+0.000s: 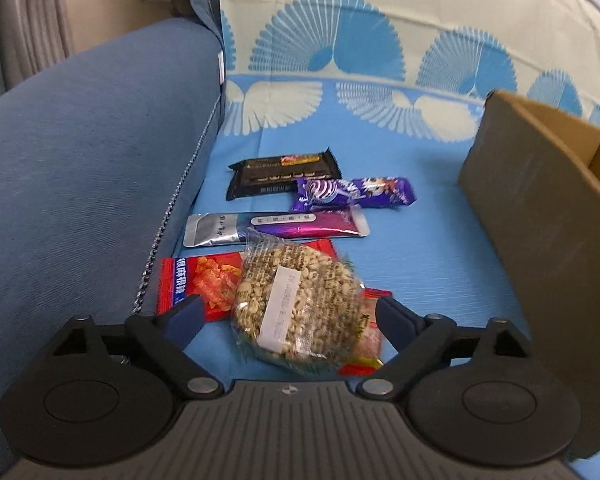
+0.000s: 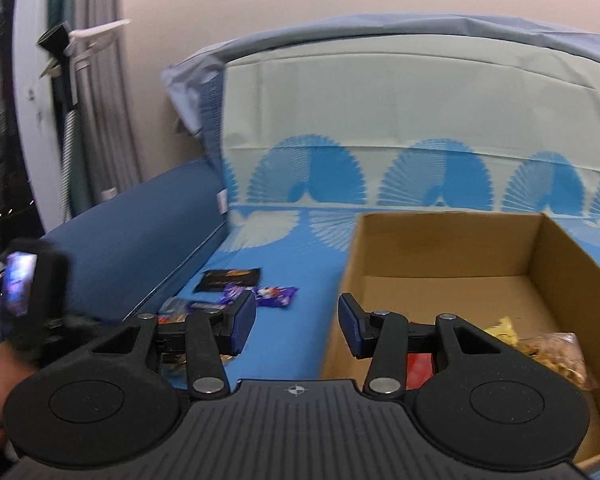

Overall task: Organize snacks
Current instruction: 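Grasp the round peanut cluster bag with the left tool while the right tool returns to the snacks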

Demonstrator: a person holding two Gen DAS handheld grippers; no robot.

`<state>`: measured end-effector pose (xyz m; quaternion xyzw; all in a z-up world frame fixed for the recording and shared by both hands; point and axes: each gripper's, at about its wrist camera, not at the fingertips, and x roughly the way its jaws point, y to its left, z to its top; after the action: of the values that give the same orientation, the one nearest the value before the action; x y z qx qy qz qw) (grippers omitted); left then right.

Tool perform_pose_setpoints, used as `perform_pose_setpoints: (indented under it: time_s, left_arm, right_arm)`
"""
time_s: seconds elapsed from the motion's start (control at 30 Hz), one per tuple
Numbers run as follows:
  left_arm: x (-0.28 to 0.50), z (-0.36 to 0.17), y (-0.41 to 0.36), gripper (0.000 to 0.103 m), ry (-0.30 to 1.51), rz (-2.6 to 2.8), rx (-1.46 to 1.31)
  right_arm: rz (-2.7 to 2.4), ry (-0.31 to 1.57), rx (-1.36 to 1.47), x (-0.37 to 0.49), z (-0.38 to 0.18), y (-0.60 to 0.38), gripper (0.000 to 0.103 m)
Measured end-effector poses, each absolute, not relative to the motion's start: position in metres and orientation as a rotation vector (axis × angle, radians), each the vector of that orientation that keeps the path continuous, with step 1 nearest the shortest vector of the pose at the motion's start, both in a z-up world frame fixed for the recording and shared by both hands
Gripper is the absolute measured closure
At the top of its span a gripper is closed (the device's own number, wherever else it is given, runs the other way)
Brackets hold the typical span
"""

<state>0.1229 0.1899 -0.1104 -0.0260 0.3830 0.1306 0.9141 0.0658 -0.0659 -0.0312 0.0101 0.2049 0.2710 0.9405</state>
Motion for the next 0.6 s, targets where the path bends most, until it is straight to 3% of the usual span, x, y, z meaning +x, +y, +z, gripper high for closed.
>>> perform_pose_setpoints:
  time_s: [0.13, 0.17, 0.6]
  left_arm:
    - [0.137, -0.126, 0.191, 0.01, 0.822, 0.268, -0.04]
    - [0.137, -0.128, 0.193, 0.022, 0.818, 0.267, -0.041]
    - [0.058, -0.114, 0.198, 0.022, 0.853, 0.291, -0.229]
  right_arm:
    - [0.579, 0.431, -0.006, 0.063, -0.033, -0.056, 0.055]
    - [0.582, 0.433, -0.009, 0.063, -0.033, -0.054, 0.055]
    - [0.65, 0.457, -0.058, 0.054, -0.04, -0.023, 0.057]
